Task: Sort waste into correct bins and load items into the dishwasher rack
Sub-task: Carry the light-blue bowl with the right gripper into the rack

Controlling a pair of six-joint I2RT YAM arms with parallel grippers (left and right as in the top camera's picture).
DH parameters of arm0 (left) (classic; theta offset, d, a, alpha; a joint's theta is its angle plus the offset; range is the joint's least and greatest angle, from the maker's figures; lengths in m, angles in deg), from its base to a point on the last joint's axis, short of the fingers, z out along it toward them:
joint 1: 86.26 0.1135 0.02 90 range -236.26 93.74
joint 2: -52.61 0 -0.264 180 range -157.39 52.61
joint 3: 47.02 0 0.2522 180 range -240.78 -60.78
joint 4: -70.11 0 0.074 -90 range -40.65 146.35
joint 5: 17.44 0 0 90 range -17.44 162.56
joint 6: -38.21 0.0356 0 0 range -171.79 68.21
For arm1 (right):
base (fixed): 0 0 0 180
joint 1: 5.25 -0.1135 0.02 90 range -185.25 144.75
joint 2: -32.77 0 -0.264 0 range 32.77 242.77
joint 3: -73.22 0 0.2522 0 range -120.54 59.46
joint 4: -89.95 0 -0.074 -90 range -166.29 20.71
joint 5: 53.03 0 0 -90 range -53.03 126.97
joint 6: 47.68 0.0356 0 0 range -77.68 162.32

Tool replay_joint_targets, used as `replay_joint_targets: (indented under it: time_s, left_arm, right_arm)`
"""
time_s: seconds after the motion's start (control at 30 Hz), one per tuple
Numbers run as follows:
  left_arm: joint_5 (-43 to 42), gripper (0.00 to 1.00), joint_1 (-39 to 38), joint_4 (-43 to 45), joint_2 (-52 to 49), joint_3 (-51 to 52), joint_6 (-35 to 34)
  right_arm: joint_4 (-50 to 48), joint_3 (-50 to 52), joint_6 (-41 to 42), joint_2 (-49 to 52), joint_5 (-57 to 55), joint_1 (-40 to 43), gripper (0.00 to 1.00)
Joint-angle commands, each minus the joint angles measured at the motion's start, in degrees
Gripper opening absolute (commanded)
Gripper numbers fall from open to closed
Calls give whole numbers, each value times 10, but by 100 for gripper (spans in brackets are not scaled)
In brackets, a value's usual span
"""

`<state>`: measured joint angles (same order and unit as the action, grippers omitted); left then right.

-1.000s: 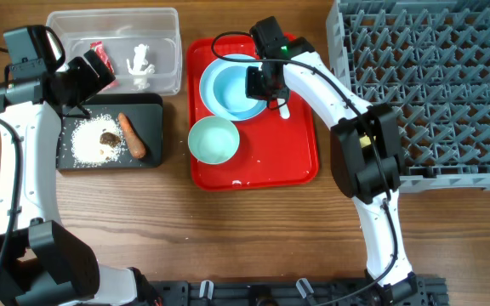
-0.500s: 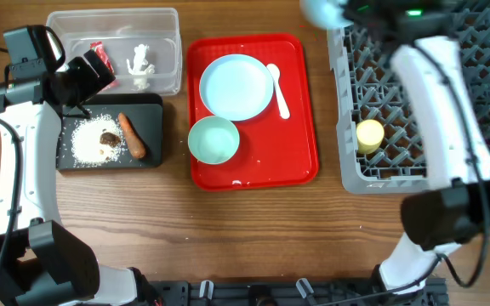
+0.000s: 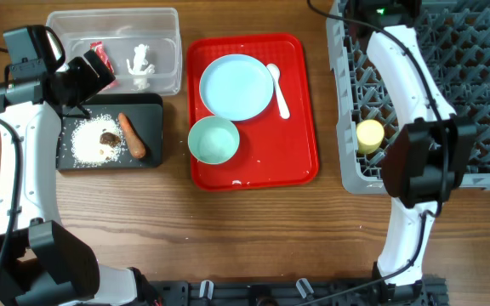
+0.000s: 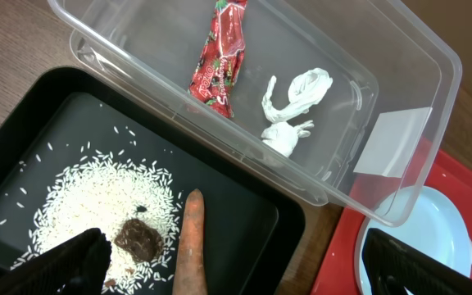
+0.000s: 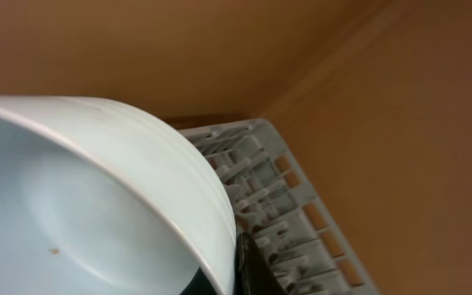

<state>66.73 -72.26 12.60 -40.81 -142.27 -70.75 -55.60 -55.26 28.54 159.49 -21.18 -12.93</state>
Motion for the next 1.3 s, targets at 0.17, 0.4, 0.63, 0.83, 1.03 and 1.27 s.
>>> replay_joint_targets:
  time_s: [0.17, 0.4, 0.63, 0.83, 1.03, 1.27]
  left_arm:
    - [6, 100, 1, 0, 5, -3, 3]
    - [6, 100, 1, 0, 5, -3, 3]
    - [6, 100, 1, 0, 5, -3, 3]
    - [5, 100, 1, 0, 5, -3, 3]
    - [5, 100, 1, 0, 5, -3, 3]
    - [5, 100, 1, 0, 5, -3, 3]
  right_arm:
    - [-85, 0, -166, 87, -39, -2, 4]
    - [-126, 0, -196, 112, -62, -3, 4]
    - [-68, 0, -197, 112, -75, -38, 4]
    - [-28, 0, -196, 112, -75, -60, 20]
    - [-14, 0, -190, 112, -75, -73, 100]
    - [-14, 0, -189, 111, -75, -95, 100]
